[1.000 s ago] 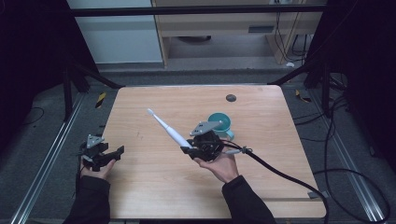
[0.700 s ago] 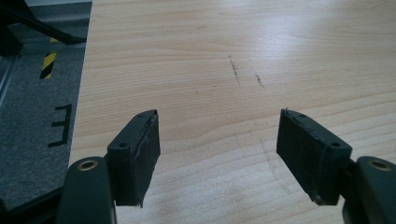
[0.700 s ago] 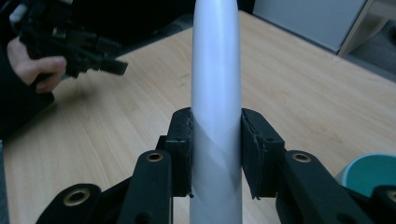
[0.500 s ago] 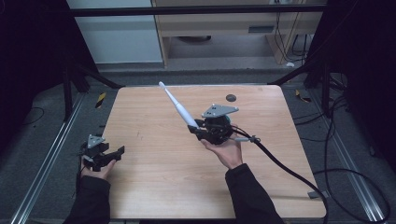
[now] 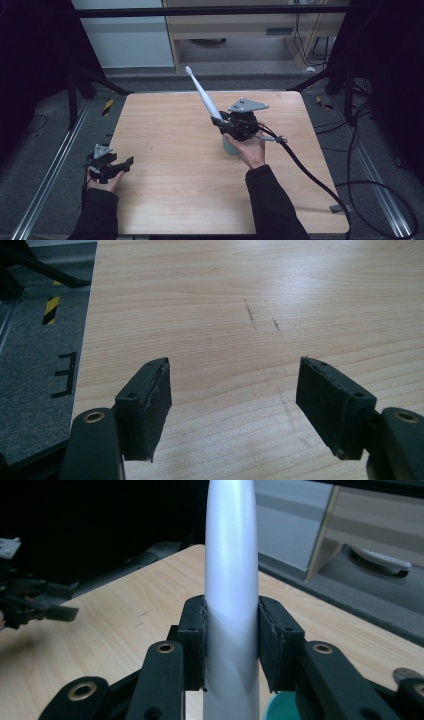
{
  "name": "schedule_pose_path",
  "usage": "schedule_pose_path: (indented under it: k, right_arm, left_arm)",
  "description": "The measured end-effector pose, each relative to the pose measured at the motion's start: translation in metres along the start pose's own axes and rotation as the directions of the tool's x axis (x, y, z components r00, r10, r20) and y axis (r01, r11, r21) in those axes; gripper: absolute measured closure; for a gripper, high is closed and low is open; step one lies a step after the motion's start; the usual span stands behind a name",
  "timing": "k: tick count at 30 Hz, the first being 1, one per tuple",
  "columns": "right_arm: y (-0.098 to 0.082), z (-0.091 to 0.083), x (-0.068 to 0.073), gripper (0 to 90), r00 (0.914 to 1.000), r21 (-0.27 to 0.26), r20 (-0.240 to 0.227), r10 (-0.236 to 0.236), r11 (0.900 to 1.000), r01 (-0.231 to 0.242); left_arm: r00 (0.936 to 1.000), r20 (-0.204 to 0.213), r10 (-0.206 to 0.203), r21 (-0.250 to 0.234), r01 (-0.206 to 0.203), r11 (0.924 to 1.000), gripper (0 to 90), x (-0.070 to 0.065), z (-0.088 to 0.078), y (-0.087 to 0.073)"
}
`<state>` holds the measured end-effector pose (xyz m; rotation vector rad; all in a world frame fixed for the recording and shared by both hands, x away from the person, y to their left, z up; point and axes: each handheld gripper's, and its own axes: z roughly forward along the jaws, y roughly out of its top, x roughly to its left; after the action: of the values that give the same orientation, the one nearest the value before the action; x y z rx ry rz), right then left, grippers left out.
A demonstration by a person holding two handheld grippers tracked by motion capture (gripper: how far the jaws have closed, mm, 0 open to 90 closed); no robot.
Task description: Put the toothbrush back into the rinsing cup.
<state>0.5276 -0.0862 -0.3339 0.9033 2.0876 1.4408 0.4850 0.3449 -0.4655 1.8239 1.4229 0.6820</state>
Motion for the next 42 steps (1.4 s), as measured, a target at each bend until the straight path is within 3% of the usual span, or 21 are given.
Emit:
schedule_pose_path:
  k: [20, 26, 42]
  right_arm:
    - [-0.012, -0.004, -0.04, 66.3, 0.9945, -0.051, 0.095, 0.043, 0.998, -0.038]
    - [-0.027, 0.0, -0.051, 66.3, 0.9891, -0.069, 0.129, 0.072, 0.996, -0.063]
    - [-0.059, 0.021, -0.064, 66.3, 0.9808, -0.075, 0.148, 0.127, 0.99, -0.117]
  left_arm:
    - [1.0, 0.006, 0.002, -0.005, -0.002, 1.0, 29.7, -0.001, -0.001, 0.0]
    - [1.0, 0.006, 0.003, -0.006, -0.003, 1.0, 29.7, -0.001, -0.001, 0.0]
    - [1.0, 0.004, 0.005, -0.004, -0.005, 1.0, 29.7, -0.001, 0.0, 0.0]
